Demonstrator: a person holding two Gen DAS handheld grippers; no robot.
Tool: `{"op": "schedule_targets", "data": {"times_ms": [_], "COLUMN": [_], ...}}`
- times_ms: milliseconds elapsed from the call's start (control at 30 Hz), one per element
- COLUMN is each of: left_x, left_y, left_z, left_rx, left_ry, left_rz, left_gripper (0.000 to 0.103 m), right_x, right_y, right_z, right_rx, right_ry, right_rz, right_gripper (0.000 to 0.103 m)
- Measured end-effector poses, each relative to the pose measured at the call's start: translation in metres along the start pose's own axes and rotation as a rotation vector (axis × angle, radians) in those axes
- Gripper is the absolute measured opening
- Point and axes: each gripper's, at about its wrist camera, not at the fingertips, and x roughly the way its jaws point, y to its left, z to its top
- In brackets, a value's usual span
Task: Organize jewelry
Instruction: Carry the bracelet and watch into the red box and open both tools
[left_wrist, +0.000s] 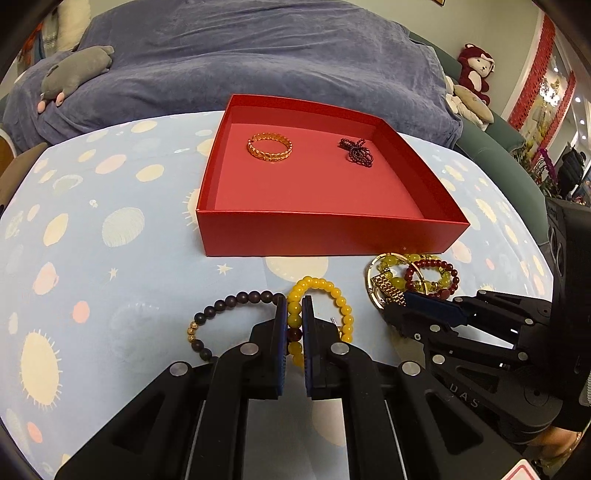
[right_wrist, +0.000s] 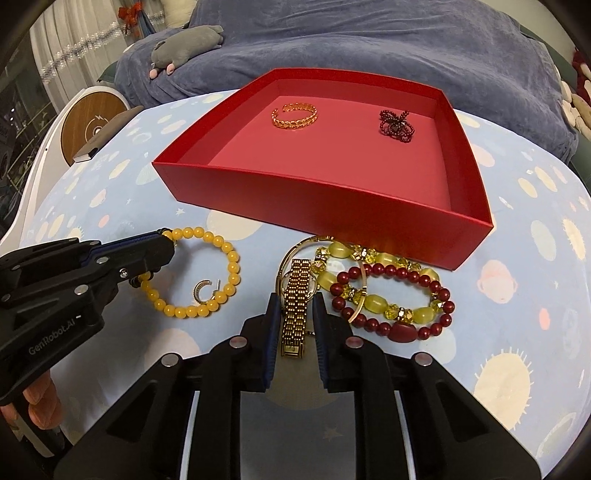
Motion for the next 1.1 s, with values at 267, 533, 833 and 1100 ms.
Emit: {"op": "schedule_targets", "data": {"times_ms": [267,533,833,1100], "left_x": [0.001,0.0,-0.03,-0.065], "left_y": [0.003,0.002,-0.014,-0.026], "left_z": [-0.002,-0.002,0.018,0.057], "left_rx": [-0.006,-0.009,0.008,0.03], "left_ry": [0.012,0.008,-0.069,-0.179], "left_rz": [-0.005,-0.012,-0.068,-0.094], "left_gripper": [0.006,0.006,0.006,0.006], "right_x": [0.003,-0.004,-0.053,-0.096], "right_y": [0.002,0.0,-0.011,-0.034], "right_z": [0.002,0.002,0.024,0.066], "right_rx": [-0.005,-0.012,0.046,0.083], "right_ry": [-0.003,-0.023,-0.14,-0.271], "right_rz": [-0.004,-0.003,0.033,-0.012], "right_gripper": [0.019,0.012,0.011,0.011]}}
